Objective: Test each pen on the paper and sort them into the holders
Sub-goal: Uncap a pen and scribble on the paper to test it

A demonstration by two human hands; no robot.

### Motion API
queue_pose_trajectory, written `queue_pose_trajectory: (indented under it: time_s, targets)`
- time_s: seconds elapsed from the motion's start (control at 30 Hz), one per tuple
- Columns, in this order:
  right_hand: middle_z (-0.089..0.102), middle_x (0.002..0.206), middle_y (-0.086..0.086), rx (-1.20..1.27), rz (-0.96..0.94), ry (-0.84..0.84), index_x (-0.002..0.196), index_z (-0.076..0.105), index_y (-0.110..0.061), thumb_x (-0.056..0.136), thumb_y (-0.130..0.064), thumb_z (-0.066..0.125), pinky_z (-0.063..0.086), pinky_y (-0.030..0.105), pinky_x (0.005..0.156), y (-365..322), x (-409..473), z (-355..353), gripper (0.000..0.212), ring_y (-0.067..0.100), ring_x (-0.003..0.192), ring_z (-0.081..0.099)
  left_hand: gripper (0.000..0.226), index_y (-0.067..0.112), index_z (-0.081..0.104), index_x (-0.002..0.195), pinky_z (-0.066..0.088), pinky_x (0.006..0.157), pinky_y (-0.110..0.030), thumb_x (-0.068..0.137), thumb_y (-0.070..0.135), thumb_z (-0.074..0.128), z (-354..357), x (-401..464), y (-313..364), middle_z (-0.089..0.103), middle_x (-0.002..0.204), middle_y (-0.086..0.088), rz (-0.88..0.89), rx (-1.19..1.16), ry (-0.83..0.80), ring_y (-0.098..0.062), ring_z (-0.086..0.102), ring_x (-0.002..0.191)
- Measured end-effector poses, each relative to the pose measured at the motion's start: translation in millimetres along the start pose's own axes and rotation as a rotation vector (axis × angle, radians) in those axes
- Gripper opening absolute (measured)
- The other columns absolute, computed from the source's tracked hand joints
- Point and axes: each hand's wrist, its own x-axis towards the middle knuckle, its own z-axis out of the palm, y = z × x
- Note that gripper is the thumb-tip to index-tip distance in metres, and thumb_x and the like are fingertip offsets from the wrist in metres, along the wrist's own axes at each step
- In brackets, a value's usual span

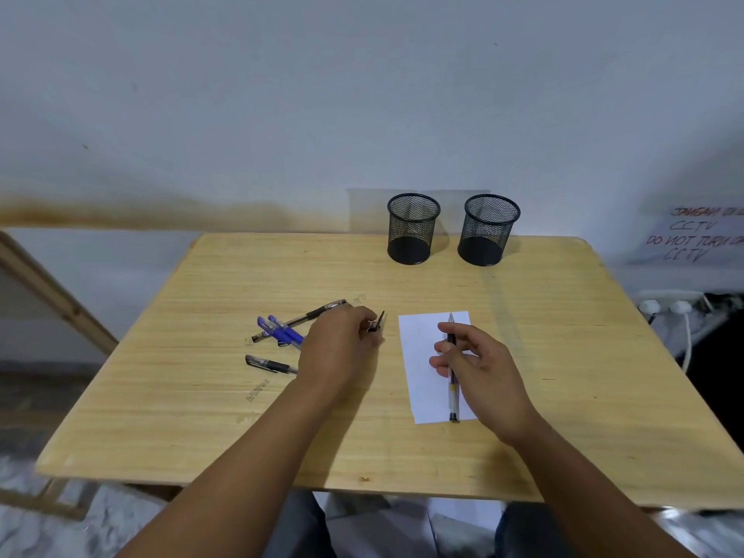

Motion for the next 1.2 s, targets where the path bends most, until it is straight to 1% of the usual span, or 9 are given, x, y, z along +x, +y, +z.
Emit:
queue_pose_trajectory:
  time_s: [0.2,0.33,0.43,0.57,0.7,0.8,0.87,1.03,1.2]
  targets:
    - [0.069,0.102,0.010,-0.020,-0.018,-0.016,0.118,0.066,-0.021,0.097,-0.011,0.057,0.059,0.031,0.084,1.9,-1.7,-3.6,0.025,0.014,0.082,0.074,0.039,0.023,0.071,0.114,0.050,0.084,-0.034,0.078,0.036,0.078,5.9,-3.8,0.1,0.067,0.107,0.005,0.090,0.021,-0.014,-0.017,0.056,0.106]
    - [0.070,0.101,0.009,-0.010,-0.016,-0.025,0.119,0.066,-0.022,0.097,-0.013,0.057,0.058,0.037,0.087,2.9,-1.7,-6.8,0.026,0.015,0.082,0.074,0.031,0.029,0.069,0.113,0.043,0.085,-0.027,0.084,0.039,0.070,8.6,-26.4,9.1,0.062,0.108,0.010,0.187,0.025,0.011,-0.016,0.051,0.106]
    - [0.071,0.099,0.006,0.017,-0.006,-0.031,0.120,0.066,-0.021,0.099,-0.014,0.054,0.058,0.041,0.088,2.8,-1.1,-10.6,0.025,0.016,0.082,0.074,0.043,0.028,0.064,0.123,0.040,0.094,-0.025,0.086,0.049,0.064,11.6,-49.6,19.4,0.059,0.119,0.012,0.299,0.036,-0.080,-0.011,0.046,0.114]
    - [0.071,0.104,0.003,0.027,-0.046,-0.024,0.123,0.064,-0.020,0.103,-0.004,0.040,0.059,0.035,0.084,-3.0,2.2,-15.3,0.035,0.019,0.092,0.072,0.056,0.027,0.057,0.132,0.035,0.104,-0.029,0.086,0.059,0.056,19.4,-63.1,20.5,0.052,0.139,0.011,0.342,0.083,-0.175,-0.012,0.036,0.129]
    - [0.073,0.096,0.000,0.004,-0.154,0.021,0.119,0.064,-0.017,0.092,0.008,0.057,0.057,0.029,0.084,-8.9,13.2,-18.1,0.038,0.013,0.092,0.071,0.056,0.026,0.059,0.131,0.033,0.103,-0.028,0.087,0.060,0.054,26.2,-66.2,15.5,0.052,0.141,0.011,0.356,0.073,-0.140,-0.012,0.035,0.129]
    - [0.072,0.080,-0.002,0.116,-0.143,0.028,0.111,0.065,-0.013,0.095,-0.001,0.059,0.059,0.025,0.075,-11.9,25.4,-13.9,0.021,0.011,0.078,0.069,0.053,0.026,0.061,0.126,0.038,0.101,-0.031,0.086,0.060,0.054,30.7,-68.1,12.7,0.055,0.138,0.010,0.367,0.073,-0.104,-0.013,0.038,0.126]
    - [0.071,0.082,-0.002,0.089,-0.153,0.050,0.106,0.068,-0.020,0.099,-0.016,0.056,0.059,0.027,0.074,-13.8,33.6,-6.8,0.015,0.012,0.079,0.069,0.052,0.025,0.062,0.124,0.042,0.100,-0.032,0.085,0.059,0.056,31.5,-68.2,12.3,0.057,0.136,0.010,0.369,0.071,-0.091,-0.014,0.040,0.124]
    - [0.072,0.104,-0.008,-0.106,-0.159,-0.136,0.109,0.070,-0.029,0.099,-0.028,0.054,0.056,0.033,0.092,-10.3,52.5,10.7,0.018,0.011,0.102,0.067,0.054,0.023,0.062,0.128,0.041,0.100,-0.030,0.086,0.057,0.057,30.5,-68.9,11.2,0.057,0.136,0.009,0.362,0.064,-0.113,-0.015,0.041,0.125]
    - [0.073,0.100,-0.003,-0.137,-0.132,-0.111,0.110,0.069,-0.024,0.098,-0.027,0.056,0.055,0.041,0.095,-0.7,62.6,14.4,0.018,0.013,0.098,0.070,0.054,0.023,0.061,0.130,0.042,0.100,-0.033,0.086,0.055,0.057,29.1,-68.0,12.4,0.056,0.138,0.009,0.333,0.045,-0.125,-0.014,0.041,0.126]
